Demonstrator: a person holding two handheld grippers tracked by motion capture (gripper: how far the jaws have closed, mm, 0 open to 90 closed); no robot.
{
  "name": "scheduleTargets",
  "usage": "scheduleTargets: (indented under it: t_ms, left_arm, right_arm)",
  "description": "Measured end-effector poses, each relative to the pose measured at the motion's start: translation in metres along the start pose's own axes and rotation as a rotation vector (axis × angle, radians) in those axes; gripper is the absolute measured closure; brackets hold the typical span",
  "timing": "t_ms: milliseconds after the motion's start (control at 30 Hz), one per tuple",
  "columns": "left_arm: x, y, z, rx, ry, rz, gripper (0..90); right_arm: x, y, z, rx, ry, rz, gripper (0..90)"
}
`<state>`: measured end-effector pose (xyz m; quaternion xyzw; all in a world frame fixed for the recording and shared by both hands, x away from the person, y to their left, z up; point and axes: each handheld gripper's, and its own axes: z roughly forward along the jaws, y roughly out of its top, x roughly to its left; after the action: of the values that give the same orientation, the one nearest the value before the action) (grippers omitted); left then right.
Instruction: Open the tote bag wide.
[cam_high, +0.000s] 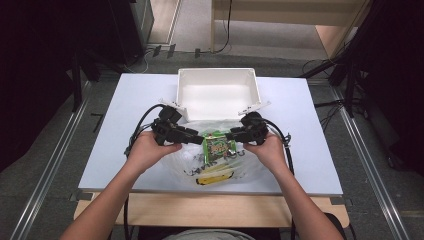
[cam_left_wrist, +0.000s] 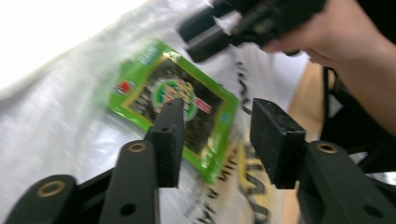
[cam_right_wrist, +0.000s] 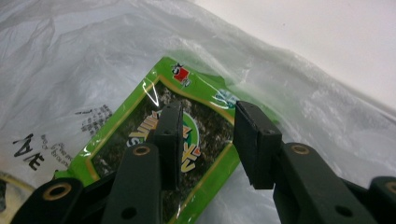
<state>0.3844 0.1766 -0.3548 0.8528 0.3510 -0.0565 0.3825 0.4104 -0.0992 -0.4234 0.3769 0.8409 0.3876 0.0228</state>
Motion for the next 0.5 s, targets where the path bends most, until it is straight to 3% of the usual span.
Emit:
scheduleTargets:
  t_ms: [167, 500]
  left_arm:
    - [0.006, 0.018, 0.008, 0.014, 0.028, 0.029, 66.8]
    - [0.025, 0.047, 0.026, 0.041, 0.063, 0.049, 85.9]
  right_arm:
    - [0.002, -0.006, -0.004, 0.005, 0.004, 0.002, 65.8]
    - [0.004, -0.013, -0.008, 0.005, 0.015, 0.003, 71.2]
